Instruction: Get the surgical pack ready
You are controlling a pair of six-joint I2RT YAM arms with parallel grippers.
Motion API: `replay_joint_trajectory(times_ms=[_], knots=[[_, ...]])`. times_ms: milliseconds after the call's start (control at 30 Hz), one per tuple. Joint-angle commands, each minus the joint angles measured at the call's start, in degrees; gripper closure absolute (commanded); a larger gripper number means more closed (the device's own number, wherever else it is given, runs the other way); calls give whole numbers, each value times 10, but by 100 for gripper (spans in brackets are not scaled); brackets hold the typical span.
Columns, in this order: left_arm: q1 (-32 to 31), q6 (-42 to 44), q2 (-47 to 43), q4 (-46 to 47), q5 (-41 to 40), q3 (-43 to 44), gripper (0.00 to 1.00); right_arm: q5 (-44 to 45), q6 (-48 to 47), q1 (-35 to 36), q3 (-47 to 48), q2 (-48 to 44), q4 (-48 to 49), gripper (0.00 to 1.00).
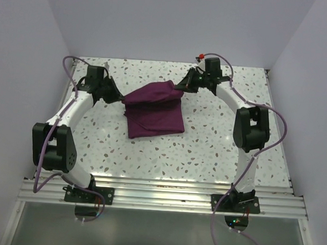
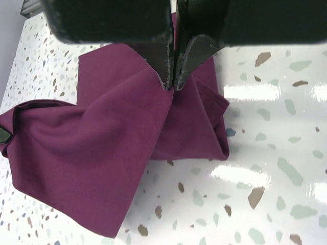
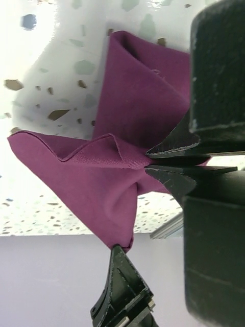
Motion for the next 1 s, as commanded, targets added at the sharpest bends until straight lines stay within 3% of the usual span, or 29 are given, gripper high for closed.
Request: replay_joint_trajectory(times_ms=[0,267,767,833,867,900,967], knots=[[-1,17,-36,-3,0,-28,100,-16,-25,-3,-38,-55,-14,100],[-6,14,-62,3,15,-105,100,-20,-47,-3,-138,-92,-19,100],[-12,12,-94,12,22,-196,100,-5,-95,-3,-220,-119,-60,97],[-12,14,-88,10,30,-199,88,2,-110,-3,-217,-116,-81,79],[-11,16,-88,5,29,-200,72,9,-117,-3,-205,-116,-91,71],[-12,17,-91,1,27,-202,65,25,-124,-3,-198,-119,-102,58],[-11,21,-111,-5,15,-205,48,39,-132,-3,-174,-124,-94,48]])
